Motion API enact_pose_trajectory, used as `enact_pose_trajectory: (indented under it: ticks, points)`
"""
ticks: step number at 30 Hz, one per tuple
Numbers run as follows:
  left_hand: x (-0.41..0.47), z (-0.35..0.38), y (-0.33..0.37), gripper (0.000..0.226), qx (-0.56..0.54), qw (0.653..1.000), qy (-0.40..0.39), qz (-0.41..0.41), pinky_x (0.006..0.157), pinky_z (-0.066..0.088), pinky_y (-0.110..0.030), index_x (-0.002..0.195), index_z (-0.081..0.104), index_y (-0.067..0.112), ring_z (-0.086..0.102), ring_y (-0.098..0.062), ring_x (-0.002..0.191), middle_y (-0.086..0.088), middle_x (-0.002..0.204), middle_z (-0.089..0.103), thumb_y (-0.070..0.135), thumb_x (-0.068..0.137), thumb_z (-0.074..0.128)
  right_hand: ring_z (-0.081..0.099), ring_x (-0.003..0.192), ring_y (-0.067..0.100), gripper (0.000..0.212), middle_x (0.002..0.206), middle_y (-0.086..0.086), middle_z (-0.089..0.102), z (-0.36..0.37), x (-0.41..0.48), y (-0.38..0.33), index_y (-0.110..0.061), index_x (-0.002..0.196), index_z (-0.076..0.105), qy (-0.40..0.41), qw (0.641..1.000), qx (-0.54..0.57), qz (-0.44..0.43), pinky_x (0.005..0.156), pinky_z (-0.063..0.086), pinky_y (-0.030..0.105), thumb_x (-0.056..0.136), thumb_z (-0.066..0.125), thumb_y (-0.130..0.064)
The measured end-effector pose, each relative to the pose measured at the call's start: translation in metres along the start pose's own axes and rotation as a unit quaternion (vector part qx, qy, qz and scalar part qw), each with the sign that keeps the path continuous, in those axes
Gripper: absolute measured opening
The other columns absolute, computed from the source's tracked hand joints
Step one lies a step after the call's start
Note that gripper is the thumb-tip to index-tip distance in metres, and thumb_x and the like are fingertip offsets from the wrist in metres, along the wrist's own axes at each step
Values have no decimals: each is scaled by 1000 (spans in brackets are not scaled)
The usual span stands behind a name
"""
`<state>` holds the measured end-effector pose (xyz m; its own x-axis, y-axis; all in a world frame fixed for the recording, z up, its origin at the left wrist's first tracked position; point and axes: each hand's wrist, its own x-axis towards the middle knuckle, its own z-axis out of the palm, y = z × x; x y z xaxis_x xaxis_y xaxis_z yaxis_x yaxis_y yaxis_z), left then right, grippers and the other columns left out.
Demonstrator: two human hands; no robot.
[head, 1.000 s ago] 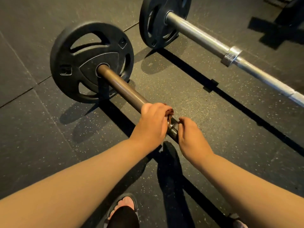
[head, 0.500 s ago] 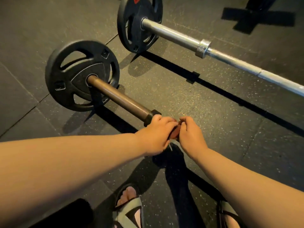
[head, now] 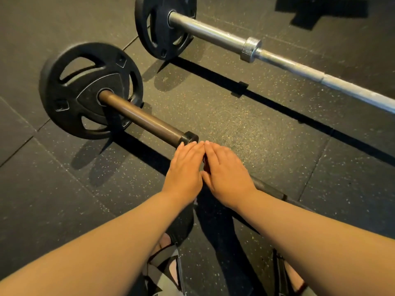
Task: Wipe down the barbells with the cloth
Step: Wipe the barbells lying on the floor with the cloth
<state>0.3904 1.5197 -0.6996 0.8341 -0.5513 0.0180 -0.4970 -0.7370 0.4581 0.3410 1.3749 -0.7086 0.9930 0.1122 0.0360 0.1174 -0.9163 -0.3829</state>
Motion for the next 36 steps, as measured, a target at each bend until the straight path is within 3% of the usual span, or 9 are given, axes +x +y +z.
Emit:
enact_pose_trajectory:
  ticks: [4,9,12,16,21,26,29,33,36]
  points:
    - [0,7,-2,52,5,1000,28,-2,125,18,-42,142,55,7,42,-25,142,-8,145,56,9,90,50,52,120,32,57,139,16,47,-3,24,-10,0,150,32,-73,992,-67,79,101,46,40,102,45,-28]
    - [7,8,7,48,-37,997,62,-17,118,32,-55,132,61,6,45,-23,128,-8,129,65,18,93,36,60,111,37,34,121,17,62,-25,56,16,-8,116,54,-212,953,147,160,84,45,37,105,45,-39]
    - [9,8,10,54,-42,997,57,-20,124,20,-47,136,59,9,45,-18,128,-4,128,64,22,92,31,59,109,36,37,120,15,61,-25,49,16,-9,118,54,-195,943,196,186,88,47,40,105,43,-42]
    - [7,6,7,58,-60,997,46,-22,125,5,-34,135,59,12,42,-15,130,0,129,62,20,84,31,54,104,29,40,124,7,52,-8,5,-3,-15,134,49,-50,994,20,96,89,49,41,103,48,-40]
    - [6,4,4,58,-4,1000,14,4,125,-8,-27,136,57,10,42,-22,135,-3,136,58,11,81,40,57,91,26,41,114,5,54,-8,-35,17,-16,125,51,-4,992,-57,110,75,53,40,95,55,-43]
    - [1,10,16,77,89,995,-40,26,124,-16,-37,156,31,5,16,-29,154,-11,163,30,11,81,47,56,112,36,46,123,15,54,-29,-11,13,-11,127,50,-132,973,-35,186,90,48,45,104,46,-50]
    - [-2,11,21,85,80,995,-63,9,122,-20,-34,161,11,6,-7,-25,157,-8,170,5,5,86,50,55,114,37,47,126,17,54,-41,14,25,-11,125,50,-245,941,100,212,96,47,47,106,40,-52]
    - [2,7,15,72,53,995,-89,17,121,-19,-29,162,12,9,-6,-20,157,-4,170,8,19,95,37,53,107,32,38,128,10,51,-19,-38,13,-13,132,51,-83,981,-2,176,93,47,44,104,50,-38]
    - [5,10,12,76,31,996,-85,22,126,-9,-33,160,24,8,2,-20,157,-5,168,20,42,93,12,52,109,37,55,138,18,50,-5,-80,3,-3,145,46,8,985,-80,149,96,47,49,96,62,-23]
